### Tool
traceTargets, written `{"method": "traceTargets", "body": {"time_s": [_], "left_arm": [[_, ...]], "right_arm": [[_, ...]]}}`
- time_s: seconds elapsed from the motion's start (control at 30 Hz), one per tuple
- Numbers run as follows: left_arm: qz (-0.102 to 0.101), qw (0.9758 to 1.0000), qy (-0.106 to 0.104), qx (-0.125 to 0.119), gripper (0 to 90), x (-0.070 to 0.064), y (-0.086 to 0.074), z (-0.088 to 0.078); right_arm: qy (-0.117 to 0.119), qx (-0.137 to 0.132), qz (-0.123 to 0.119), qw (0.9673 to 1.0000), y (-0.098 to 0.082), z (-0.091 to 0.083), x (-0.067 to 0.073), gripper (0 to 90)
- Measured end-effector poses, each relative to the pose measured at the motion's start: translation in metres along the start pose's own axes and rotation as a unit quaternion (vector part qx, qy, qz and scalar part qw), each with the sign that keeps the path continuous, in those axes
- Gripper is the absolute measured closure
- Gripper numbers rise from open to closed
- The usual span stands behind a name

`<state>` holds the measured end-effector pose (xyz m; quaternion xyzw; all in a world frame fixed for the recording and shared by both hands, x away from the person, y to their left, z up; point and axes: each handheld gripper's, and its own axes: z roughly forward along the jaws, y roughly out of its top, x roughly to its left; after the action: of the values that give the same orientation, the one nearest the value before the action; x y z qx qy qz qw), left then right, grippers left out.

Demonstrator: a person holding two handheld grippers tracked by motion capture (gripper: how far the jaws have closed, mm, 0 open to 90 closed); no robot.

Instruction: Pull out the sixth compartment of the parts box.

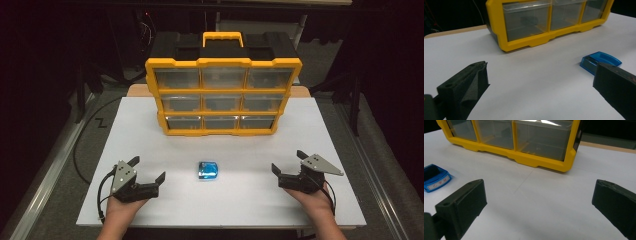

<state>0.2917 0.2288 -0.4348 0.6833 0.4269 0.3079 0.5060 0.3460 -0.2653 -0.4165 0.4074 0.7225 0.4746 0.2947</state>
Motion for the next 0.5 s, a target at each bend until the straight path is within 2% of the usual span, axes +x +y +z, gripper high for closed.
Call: {"method": "traceTargets", "body": {"time_s": [0.17,0.37,0.5], "left_arm": [[-0.012,0.9999,0.006,0.003,0.8,0.0046,-0.0018,0.0013],[-0.011,0.9999,0.010,0.000,0.8,0.0048,-0.0012,-0.0005],[-0.005,0.9999,0.010,0.006,0.8,0.0044,-0.0016,0.0005]], "right_arm": [[-0.003,0.001,-0.011,0.9999,-0.0011,0.0005,0.0008,0.7],[-0.005,-0.001,-0.010,0.9999,-0.0012,0.0013,0.0002,0.7],[-0.007,0.011,-0.014,0.9998,-0.0031,0.0051,0.0002,0.7]]}}
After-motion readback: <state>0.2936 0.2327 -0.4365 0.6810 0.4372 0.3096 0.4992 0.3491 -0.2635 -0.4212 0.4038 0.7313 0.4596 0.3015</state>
